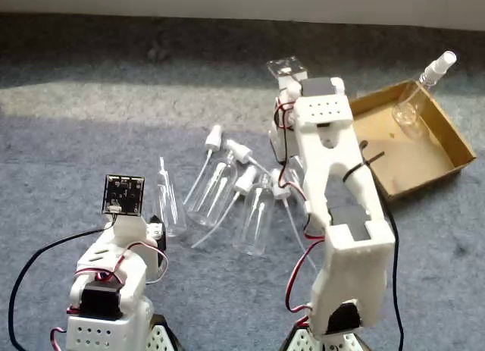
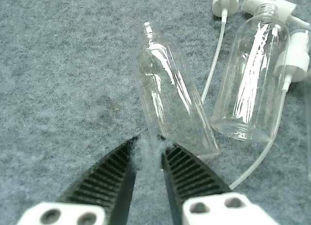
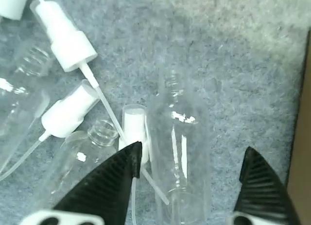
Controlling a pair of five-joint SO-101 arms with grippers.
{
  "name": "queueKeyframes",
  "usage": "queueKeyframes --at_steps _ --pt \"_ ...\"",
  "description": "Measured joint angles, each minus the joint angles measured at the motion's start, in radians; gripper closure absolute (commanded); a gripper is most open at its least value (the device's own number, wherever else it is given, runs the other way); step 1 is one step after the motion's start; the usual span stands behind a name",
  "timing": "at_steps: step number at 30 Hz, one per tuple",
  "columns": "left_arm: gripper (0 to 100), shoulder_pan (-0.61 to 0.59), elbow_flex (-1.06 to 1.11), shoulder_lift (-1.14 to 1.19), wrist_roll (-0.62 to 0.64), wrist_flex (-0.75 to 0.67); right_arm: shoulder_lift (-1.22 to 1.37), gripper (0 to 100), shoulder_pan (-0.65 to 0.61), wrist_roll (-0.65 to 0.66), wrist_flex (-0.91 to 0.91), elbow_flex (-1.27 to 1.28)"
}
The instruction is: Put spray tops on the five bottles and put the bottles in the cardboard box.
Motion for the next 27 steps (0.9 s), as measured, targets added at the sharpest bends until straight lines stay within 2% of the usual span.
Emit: queueKeyframes --at_steps 7,14,19,27 --pt "99 0.0 0.0 0.0 0.0 0.0 0.14 71.3 -0.002 0.0 0.021 -0.124" --pt "99 0.0 0.0 0.0 0.0 0.0 0.222 71.3 -0.003 0.002 0.021 -0.141" --pt "99 0.0 0.0 0.0 0.0 0.0 0.261 71.3 -0.003 0.071 0.02 -0.143" --pt "99 0.0 0.0 0.0 0.0 0.0 0.261 71.4 -0.003 0.086 0.02 -0.143"
